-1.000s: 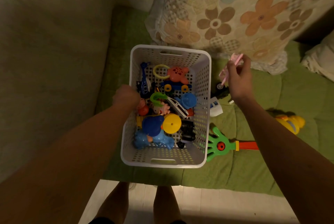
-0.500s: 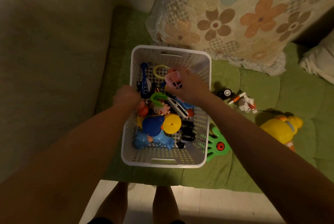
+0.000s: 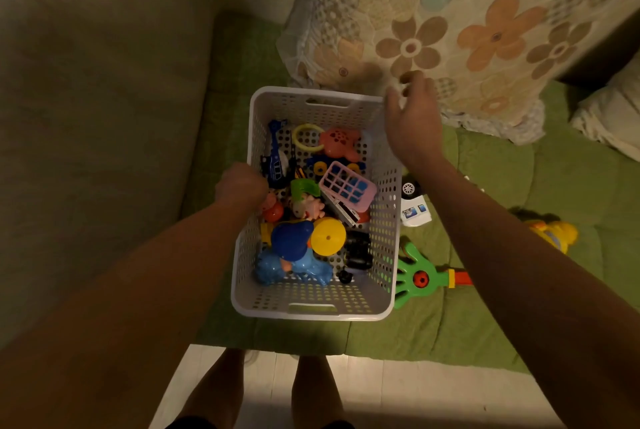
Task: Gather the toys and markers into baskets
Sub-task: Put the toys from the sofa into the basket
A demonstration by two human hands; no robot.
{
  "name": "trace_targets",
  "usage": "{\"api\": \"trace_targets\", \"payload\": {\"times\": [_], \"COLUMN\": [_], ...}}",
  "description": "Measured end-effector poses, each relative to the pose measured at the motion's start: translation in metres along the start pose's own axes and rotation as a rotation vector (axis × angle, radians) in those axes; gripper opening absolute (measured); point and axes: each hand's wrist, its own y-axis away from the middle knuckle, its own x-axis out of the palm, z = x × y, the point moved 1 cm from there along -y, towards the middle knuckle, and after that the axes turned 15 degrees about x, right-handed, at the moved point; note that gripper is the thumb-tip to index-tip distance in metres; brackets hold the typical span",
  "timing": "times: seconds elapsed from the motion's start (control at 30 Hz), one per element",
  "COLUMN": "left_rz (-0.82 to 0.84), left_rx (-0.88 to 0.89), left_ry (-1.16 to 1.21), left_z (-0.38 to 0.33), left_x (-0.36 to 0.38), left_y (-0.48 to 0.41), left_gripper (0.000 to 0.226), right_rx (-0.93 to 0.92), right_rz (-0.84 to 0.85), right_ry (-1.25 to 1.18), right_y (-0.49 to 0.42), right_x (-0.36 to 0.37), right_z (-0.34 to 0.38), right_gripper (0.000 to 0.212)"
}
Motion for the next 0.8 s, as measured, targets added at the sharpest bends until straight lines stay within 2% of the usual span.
{"api": "trace_targets", "payload": {"times": [0.07,0.13,0.27,0.33,0.4,0.5,0.67,0.73,0.8], "left_rz": [-0.002,-0.007,-0.011,-0.009,-0.003,0.001,0.004,0.006,0.006], "left_rx": [0.001,0.011,0.002,-0.01,-0.004,-0.005,-0.002,0.01,0.01], "left_ry": [0.002,0.0,-0.002,-0.004,-0.005,-0.008,-0.012,-0.014,-0.02], "left_z": [0.0,0.0,0.0,-0.001,0.0,0.002,0.001,0.002,0.002], "left_x": [0.0,0.0,0.001,0.001,0.001,0.001,0.001,0.002,0.001], "left_y": [0.001,0.002,0.001,0.0,0.0,-0.001,-0.001,-0.001,-0.001], "left_gripper": [0.02,0.016,0.023,0.026,0.026,0.025,0.021,0.013,0.014], "right_rx": [0.141,0.298,0.585,0.66,0.689,0.715,0.592,0.591,0.6], "right_rz": [-0.055,-0.015,0.21,0.301,0.373,0.436,0.445,0.431,0.427], "right_ry": [0.004,0.136,0.333,0.373,0.402,0.312,0.228,0.2,0.173], "right_y": [-0.014,-0.02,-0.002,0.012,0.022,0.031,0.046,0.05,0.053], "right_x": [-0.008,-0.011,-0.005,0.0,0.006,0.015,0.028,0.03,0.031], "right_z": [-0.022,-0.051,-0.099,-0.118,-0.132,-0.14,-0.135,-0.132,-0.13], "right_gripper": [0.038,0.046,0.067,0.08,0.087,0.086,0.086,0.089,0.084]}}
